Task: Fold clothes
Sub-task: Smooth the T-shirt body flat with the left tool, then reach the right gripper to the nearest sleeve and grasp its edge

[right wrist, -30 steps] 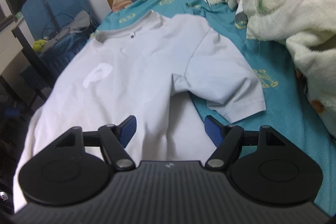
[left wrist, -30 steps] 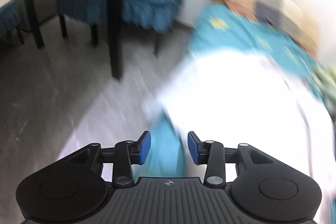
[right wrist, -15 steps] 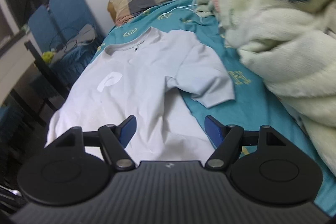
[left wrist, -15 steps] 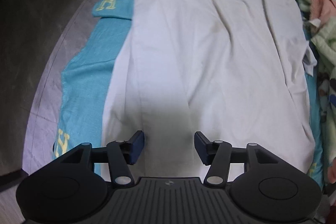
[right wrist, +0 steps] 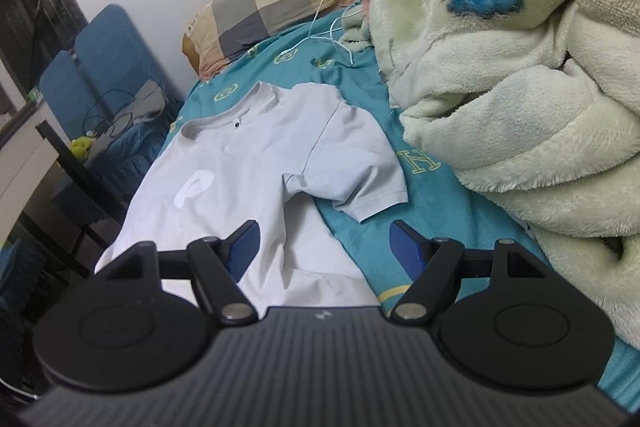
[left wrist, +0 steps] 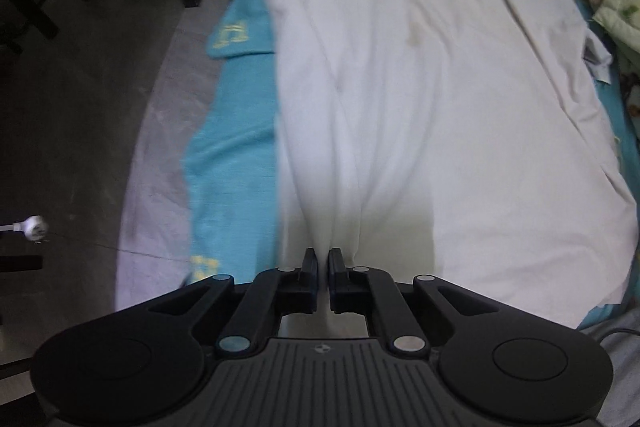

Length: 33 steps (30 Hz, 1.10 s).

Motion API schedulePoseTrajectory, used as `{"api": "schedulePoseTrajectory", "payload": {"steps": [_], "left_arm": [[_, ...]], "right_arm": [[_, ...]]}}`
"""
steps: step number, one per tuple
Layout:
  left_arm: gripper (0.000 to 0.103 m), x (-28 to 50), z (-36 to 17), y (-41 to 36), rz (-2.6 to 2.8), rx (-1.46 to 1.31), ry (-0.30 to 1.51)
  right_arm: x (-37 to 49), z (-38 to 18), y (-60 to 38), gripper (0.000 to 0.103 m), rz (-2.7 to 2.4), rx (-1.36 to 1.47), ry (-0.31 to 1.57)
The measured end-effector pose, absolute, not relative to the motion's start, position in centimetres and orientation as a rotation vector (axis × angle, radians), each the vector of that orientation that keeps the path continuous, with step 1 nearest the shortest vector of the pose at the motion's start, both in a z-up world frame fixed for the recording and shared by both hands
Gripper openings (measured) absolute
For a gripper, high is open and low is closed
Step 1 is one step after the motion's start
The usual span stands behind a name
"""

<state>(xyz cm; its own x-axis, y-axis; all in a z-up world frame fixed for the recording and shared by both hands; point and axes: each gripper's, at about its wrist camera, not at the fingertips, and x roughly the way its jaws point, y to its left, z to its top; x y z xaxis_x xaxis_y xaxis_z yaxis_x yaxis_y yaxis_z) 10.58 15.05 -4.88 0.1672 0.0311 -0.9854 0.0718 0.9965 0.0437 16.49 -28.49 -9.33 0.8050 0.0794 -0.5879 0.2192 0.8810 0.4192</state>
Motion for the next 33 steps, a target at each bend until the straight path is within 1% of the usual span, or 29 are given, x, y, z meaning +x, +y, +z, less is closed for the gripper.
{"api": "schedulePoseTrajectory", "payload": {"steps": [3, 6, 8, 10, 12, 13, 15, 17, 20, 21, 22, 23, 25, 26, 27, 29, 33], "left_arm": [[0.003, 10.3, -4.9, 16.8, 0.061, 0.15, 1.431], [0.003, 10.4, -5.6, 18.2, 0.113, 0.106, 1.474], [0.005, 10.3, -5.2, 18.3, 0.115, 0.089, 1.473], [0.011, 10.2, -4.2, 18.1, 0.096, 0.074, 1.451], [0.024, 10.3, -3.0, 17.5, 0.077, 0.057, 1.406], [0.027, 10.3, -2.3, 16.9, 0.065, 0.049, 1.374], [0.039, 10.4, -0.7, 14.8, 0.034, 0.044, 1.285], [0.048, 10.5, 1.1, 12.5, -0.005, 0.03, 1.178], [0.055, 10.7, 2.8, 8.8, -0.069, -0.036, 1.032], [0.061, 10.8, 3.2, 7.4, -0.083, -0.05, 0.989], [0.064, 11.0, 3.4, 6.1, -0.094, -0.05, 0.952], [0.068, 11.3, 3.2, 4.7, -0.109, -0.046, 0.927], [0.069, 11.8, 3.0, 2.1, -0.134, -0.05, 0.881], [0.071, 12.2, 2.3, 1.3, -0.139, -0.073, 0.861], [0.077, 12.7, 1.4, 0.8, -0.141, -0.089, 0.839], [0.08, 13.3, 0.0, -0.3, -0.135, -0.087, 0.8], [0.084, 15.1, -5.4, 1.1, -0.121, 0.003, 0.716]], "right_arm": [[16.8, -9.4, -29.5, 0.073, -0.09, 0.556, 0.632], [16.9, -9.4, -30.5, 0.073, -0.102, 0.616, 0.624], [16.9, -9.5, -31.1, 0.073, -0.105, 0.649, 0.623], [16.8, -9.6, -31.6, 0.073, -0.098, 0.679, 0.625], [16.8, -9.7, -31.9, 0.073, -0.091, 0.706, 0.626], [16.8, -9.8, -32.1, 0.073, -0.088, 0.717, 0.626], [16.9, -10.0, -32.3, 0.075, -0.074, 0.756, 0.625], [17.0, -10.4, -32.5, 0.075, -0.049, 0.816, 0.625], [17.2, -11.4, -32.8, 0.075, -0.001, 0.929, 0.632], [17.3, -11.8, -32.8, 0.075, 0.013, 0.968, 0.635], [17.4, -12.2, -32.8, 0.075, 0.027, 1.001, 0.639], [17.5, -12.5, -32.7, 0.076, 0.04, 1.032, 0.642], [17.7, -13.3, -32.5, 0.075, 0.069, 1.101, 0.65], [17.8, -13.7, -32.3, 0.075, 0.089, 1.138, 0.656], [17.9, -14.1, -32.1, 0.076, 0.109, 1.167, 0.662], [18.2, -14.5, -31.5, 0.076, 0.131, 1.191, 0.668], [20.0, -15.2, -30.2, 0.076, 0.121, 1.209, 0.663]]}}
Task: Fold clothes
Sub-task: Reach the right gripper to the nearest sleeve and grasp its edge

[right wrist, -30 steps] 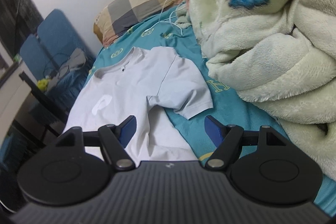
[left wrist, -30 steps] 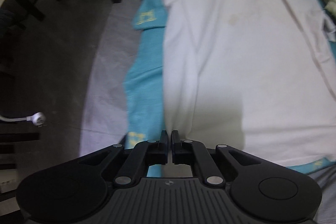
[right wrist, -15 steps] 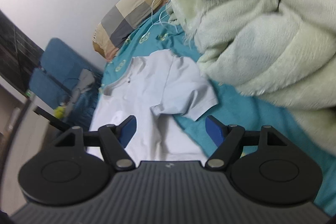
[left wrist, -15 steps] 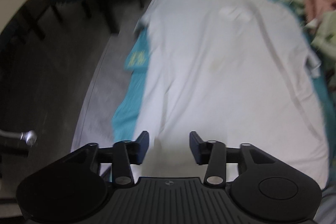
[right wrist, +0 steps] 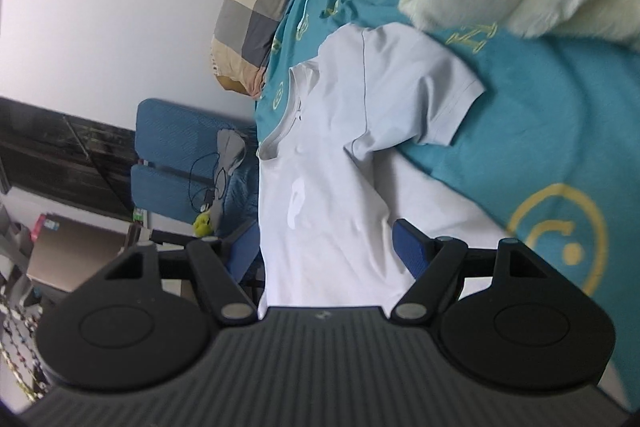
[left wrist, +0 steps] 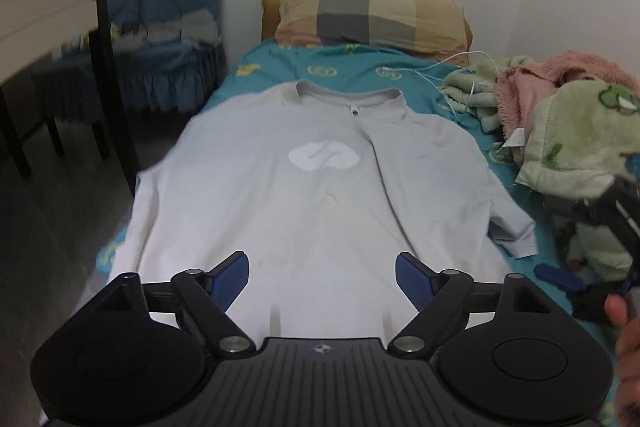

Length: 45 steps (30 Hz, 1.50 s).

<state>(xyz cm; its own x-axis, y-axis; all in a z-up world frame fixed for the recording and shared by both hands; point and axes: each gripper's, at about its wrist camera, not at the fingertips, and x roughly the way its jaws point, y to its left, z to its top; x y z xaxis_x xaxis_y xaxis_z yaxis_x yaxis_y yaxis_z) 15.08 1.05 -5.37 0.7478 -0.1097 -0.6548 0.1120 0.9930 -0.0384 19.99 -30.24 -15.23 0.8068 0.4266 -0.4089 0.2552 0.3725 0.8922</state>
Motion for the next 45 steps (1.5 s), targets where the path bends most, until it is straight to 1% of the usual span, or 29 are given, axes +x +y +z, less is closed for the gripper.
{"api": "schedulePoseTrajectory", "payload": {"steps": [2, 4, 7, 11, 16, 23, 29, 31, 33, 37, 39, 41, 42, 45], "left_arm": [[0.084, 16.6, -7.7, 2.2, -0.115, 0.004, 0.724], [0.084, 17.5, -8.6, 2.9, -0.108, -0.027, 0.735], [0.084, 18.3, -9.5, 4.4, -0.105, -0.068, 0.748], [0.085, 19.0, -10.4, 5.8, -0.093, -0.121, 0.773], [0.085, 20.0, -11.6, 7.3, -0.08, -0.198, 0.823], [0.085, 20.8, -12.4, 7.9, -0.054, -0.23, 0.847], [0.085, 21.6, -13.2, 7.4, -0.058, -0.243, 0.877], [0.085, 21.6, -13.3, 7.2, -0.064, -0.238, 0.884], [0.085, 21.5, -13.5, 6.9, -0.065, -0.231, 0.891], [0.085, 21.3, -13.9, 6.6, -0.063, -0.23, 0.907], [0.085, 21.3, -14.1, 6.7, -0.058, -0.24, 0.917], [0.085, 21.4, -14.3, 6.8, -0.055, -0.244, 0.925], [0.085, 21.5, -14.4, 6.8, -0.054, -0.245, 0.928], [0.085, 21.7, -14.5, 6.8, -0.054, -0.249, 0.934]], "right_arm": [[21.5, -15.4, -29.7, 0.076, 0.095, 1.184, 0.657], [23.2, -15.8, -29.1, 0.076, 0.032, 1.144, 0.637], [25.6, -16.7, -28.6, 0.076, -0.09, 1.095, 0.605], [28.3, -19.0, -28.7, 0.076, -0.212, 1.098, 0.565], [31.6, -19.6, -27.7, 0.076, -0.322, 0.936, 0.442], [35.8, -18.7, -29.1, 0.076, -0.417, 0.806, 0.401], [33.2, -15.5, -30.0, 0.076, -0.28, 0.693, 0.259], [32.6, -15.1, -30.0, 0.076, -0.208, 0.679, 0.279], [32.7, -15.3, -30.3, 0.075, -0.165, 0.705, 0.352], [33.9, -17.8, -31.5, 0.075, -0.213, 0.896, 0.499], [34.5, -19.1, -32.2, 0.073, -0.243, 0.994, 0.57], [34.3, -18.6, -31.7, 0.073, -0.336, 0.939, 0.566], [34.1, -18.2, -31.3, 0.076, -0.385, 0.894, 0.566], [32.8, -17.8, -31.1, 0.075, -0.452, 0.84, 0.538]]}}
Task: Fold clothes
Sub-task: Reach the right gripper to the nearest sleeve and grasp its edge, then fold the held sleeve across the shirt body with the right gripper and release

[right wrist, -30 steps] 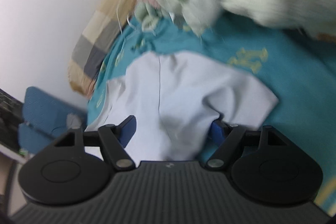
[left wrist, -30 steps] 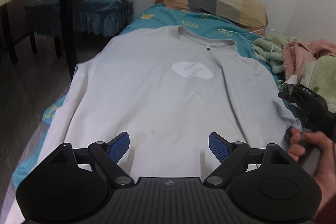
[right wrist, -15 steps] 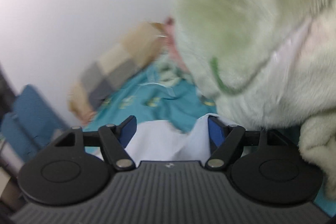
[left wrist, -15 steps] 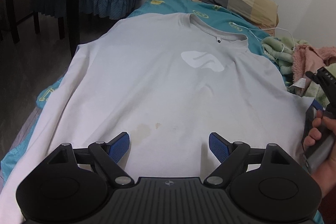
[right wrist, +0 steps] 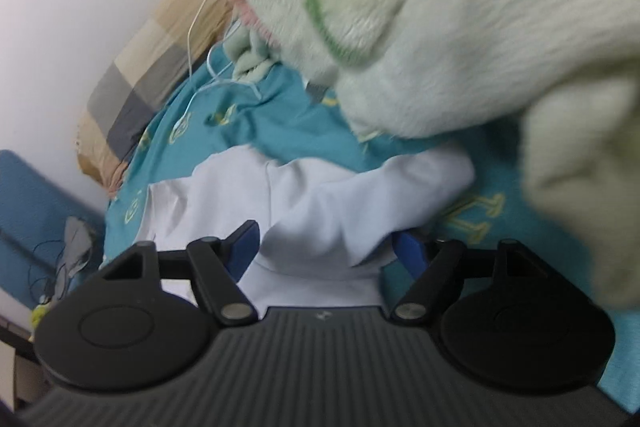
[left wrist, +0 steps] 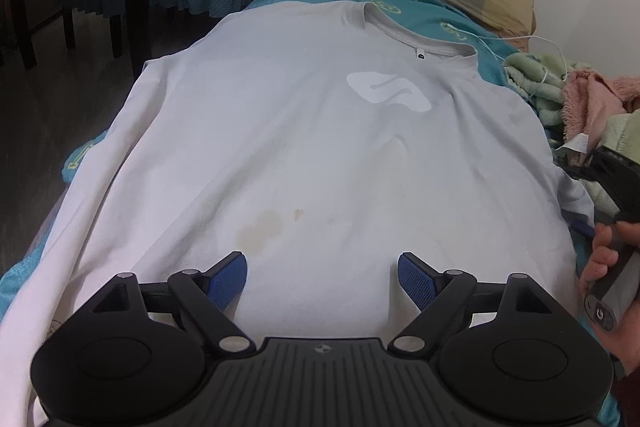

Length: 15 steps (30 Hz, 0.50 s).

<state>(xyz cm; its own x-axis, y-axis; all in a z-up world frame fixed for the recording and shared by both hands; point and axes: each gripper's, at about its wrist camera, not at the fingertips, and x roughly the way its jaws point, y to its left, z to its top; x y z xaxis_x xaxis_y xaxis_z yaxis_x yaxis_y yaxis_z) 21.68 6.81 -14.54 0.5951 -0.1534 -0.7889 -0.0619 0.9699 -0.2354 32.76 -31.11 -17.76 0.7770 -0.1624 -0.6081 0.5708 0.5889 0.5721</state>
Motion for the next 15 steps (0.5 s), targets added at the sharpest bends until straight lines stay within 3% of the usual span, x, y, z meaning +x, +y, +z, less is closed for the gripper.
{"api": "schedulePoseTrajectory", "payload": {"steps": [5, 11, 13, 14, 15], "left_arm": [[0.085, 21.6, -14.5, 7.0, -0.061, -0.266, 0.936], [0.086, 21.5, -14.4, 6.9, -0.065, -0.273, 0.939], [0.086, 21.5, -14.4, 6.9, -0.063, -0.277, 0.94], [0.086, 21.5, -14.4, 6.9, -0.062, -0.279, 0.941], [0.086, 21.6, -14.4, 6.9, -0.061, -0.282, 0.941]], "right_arm": [[31.2, -17.8, -31.8, 0.076, -0.5, 0.797, 0.474], [33.7, -20.9, -33.8, 0.076, -0.467, 1.018, 0.462], [34.7, -20.6, -33.5, 0.076, -0.485, 0.96, 0.45], [35.3, -20.4, -33.2, 0.075, -0.49, 0.919, 0.45], [35.9, -20.2, -33.0, 0.064, -0.494, 0.877, 0.45]]}}
